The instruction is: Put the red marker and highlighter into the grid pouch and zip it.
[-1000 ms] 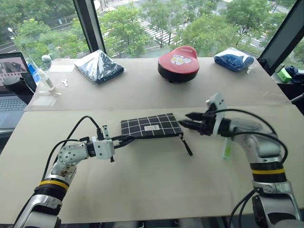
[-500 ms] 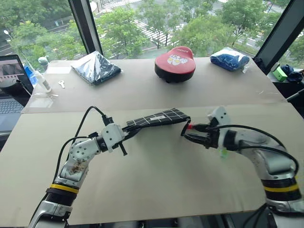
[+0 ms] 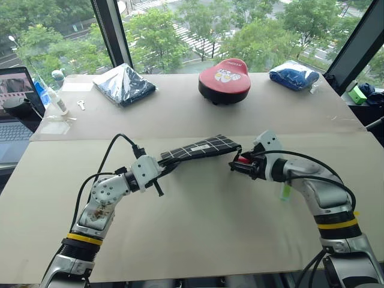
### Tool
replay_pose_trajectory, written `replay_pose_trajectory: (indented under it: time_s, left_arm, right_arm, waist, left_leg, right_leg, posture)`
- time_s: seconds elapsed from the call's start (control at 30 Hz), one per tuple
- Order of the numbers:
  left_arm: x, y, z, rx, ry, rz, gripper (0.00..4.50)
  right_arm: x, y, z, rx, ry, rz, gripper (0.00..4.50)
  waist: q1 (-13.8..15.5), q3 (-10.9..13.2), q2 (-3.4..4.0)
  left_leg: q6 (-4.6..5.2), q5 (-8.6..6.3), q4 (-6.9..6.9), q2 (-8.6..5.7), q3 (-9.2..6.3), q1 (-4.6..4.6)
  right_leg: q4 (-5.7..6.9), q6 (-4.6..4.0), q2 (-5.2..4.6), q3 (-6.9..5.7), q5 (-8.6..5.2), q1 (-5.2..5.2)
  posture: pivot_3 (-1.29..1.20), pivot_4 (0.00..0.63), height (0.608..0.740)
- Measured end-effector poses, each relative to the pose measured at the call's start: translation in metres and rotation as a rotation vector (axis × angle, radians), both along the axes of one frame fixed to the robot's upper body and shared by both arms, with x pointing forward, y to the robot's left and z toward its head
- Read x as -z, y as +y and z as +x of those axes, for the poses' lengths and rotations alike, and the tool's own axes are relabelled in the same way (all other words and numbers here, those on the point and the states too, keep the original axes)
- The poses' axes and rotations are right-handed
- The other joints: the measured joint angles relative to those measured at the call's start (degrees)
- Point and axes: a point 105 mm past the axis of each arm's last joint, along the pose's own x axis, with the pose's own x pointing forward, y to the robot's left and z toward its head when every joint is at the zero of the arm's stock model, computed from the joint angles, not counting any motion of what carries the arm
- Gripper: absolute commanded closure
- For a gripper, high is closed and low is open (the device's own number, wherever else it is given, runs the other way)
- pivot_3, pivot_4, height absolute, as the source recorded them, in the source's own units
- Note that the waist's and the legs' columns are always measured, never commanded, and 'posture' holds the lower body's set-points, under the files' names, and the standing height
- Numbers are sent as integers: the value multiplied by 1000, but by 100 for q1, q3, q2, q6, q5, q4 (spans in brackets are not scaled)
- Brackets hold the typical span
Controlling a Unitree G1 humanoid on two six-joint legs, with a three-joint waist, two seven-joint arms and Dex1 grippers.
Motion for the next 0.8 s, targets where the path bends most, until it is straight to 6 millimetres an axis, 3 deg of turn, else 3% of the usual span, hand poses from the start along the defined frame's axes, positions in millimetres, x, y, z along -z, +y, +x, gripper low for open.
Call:
replay_pose_trajectory:
  time_s: [0.07,0.17,0.43,0.63,0.8]
  left_arm:
    - [0,0,0,-3,3,0,4500]
    - [0,0,1,-5,5,-3,4500]
    - [0,1,2,-18,7,-11,4500]
    - [-2,2,3,-30,0,-17,4500]
    - [-4,2,2,-32,-10,-19,4500]
  right_arm:
    - [-2,1,3,-1,-7,3,1220]
    - [1,7,4,-11,-1,22,1930]
    - [-1,18,-7,-104,3,35,4462]
    - [-2,23,-10,-133,-1,43,4462]
    - [1,44,-7,-155,-8,38,4462]
  waist:
    - [3,0,0]
    - [7,0,0]
    - [5,0,0]
    - [3,0,0]
    - [-15,0,0]
  left_leg:
    - [0,0,0,0,0,-1]
    - [0,0,0,-1,0,-2]
    - [1,0,0,0,-1,-2]
    - [1,0,0,1,-1,-1]
    - [-1,1,-2,0,0,-2]
  right_leg:
    - [0,0,0,0,0,0]
    - [1,0,0,0,0,1]
    - [1,0,1,0,0,1]
    - [0,0,0,0,0,0]
    - [2,0,1,0,0,-3]
  posture:
    - [0,150,740]
    - [0,150,740]
    - [0,150,740]
    - [0,150,740]
    - [0,150,740]
